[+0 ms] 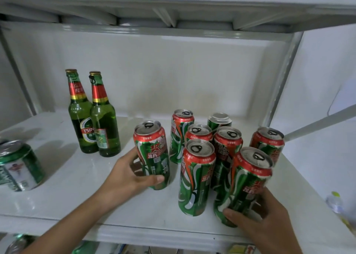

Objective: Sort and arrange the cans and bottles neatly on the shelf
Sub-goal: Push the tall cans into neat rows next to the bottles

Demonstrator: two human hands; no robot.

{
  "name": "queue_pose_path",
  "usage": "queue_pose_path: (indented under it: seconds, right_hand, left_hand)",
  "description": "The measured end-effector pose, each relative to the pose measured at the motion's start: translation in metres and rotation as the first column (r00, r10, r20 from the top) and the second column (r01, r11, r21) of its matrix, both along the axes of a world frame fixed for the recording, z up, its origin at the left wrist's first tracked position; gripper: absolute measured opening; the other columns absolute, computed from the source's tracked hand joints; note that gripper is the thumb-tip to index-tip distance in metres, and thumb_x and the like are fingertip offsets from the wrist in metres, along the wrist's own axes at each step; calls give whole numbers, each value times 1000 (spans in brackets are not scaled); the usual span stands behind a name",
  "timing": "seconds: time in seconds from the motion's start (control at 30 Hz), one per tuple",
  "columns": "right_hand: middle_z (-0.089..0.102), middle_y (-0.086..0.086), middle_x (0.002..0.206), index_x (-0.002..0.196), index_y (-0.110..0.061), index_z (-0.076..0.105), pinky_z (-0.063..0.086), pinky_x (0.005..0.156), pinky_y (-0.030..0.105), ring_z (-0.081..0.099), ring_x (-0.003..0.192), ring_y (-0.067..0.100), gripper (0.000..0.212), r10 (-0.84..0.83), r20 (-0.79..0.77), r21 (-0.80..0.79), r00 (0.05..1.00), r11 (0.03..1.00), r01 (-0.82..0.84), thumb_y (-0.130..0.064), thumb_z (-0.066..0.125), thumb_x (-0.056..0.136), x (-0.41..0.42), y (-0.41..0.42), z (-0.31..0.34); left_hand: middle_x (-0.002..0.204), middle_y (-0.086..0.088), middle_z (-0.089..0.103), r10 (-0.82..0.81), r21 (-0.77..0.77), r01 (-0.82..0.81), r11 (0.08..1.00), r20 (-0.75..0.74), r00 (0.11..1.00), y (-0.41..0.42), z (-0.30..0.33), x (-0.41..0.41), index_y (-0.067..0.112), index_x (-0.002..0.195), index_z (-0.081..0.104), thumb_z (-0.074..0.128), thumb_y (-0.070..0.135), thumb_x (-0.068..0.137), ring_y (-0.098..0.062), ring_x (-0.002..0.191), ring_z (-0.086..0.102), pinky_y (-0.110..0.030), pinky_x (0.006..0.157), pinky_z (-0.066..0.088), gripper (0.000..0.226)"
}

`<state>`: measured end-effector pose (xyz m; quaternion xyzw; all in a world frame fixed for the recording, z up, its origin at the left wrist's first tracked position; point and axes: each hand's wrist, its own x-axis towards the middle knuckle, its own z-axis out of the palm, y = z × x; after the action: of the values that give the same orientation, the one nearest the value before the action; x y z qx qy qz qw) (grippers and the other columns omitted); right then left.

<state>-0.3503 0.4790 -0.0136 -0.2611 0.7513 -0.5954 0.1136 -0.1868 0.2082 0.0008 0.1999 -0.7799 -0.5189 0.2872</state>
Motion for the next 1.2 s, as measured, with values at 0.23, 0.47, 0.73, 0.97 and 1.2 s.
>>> queue_pose_path:
  seconds: [0.23,0.47,0.73,0.97,1.2]
  right_hand:
    - [64,-29,110,127,-36,54,48,70,-3,65,87,-17,93,56,-76,142,996,989,-44,-33,101,47,0,-7,1]
    - [56,-27,120,133,-45,40,55,102,29,61,109,2,127,154,-189,366,970,928,-76,-101,60,21,2,-2,21]
    - [79,-15,90,110,-57,70,61,82,36,76,75,13,62,70,-530,142,845,990,7,-93,62,60,-26,56,133]
    - [59,-17,138,129,-52,63,47,112,40,53,129,2,45,680,-441,737,585,647,-196,-24,72,94,-83,-56,218]
    - [37,-8,161,147,-45,48,41,107,36,37,149,17,79,843,-54,974,535,163,-159,2,66,87,-106,-140,218]
  left_hand:
    - [114,22,76,-46,-63,49,997,59,997,6,-10,-18,34,124,63,94,9,71,-1,110,71,-15,89,57,67]
    - [118,25,74,-107,-53,115,992,127,986,-4,-12,-21,35,130,61,96,17,67,-1,113,70,-12,88,55,74]
    - [142,24,60,-262,-196,309,931,231,937,-70,77,13,56,135,56,94,38,68,0,130,60,-21,103,53,80]
    - [131,17,69,-250,-452,339,825,246,937,-61,153,-65,41,127,67,67,34,93,11,114,64,-8,85,52,35]
    - [155,16,49,-258,-382,621,685,670,696,-64,165,-134,52,145,50,79,33,91,-10,137,51,-33,109,41,64]
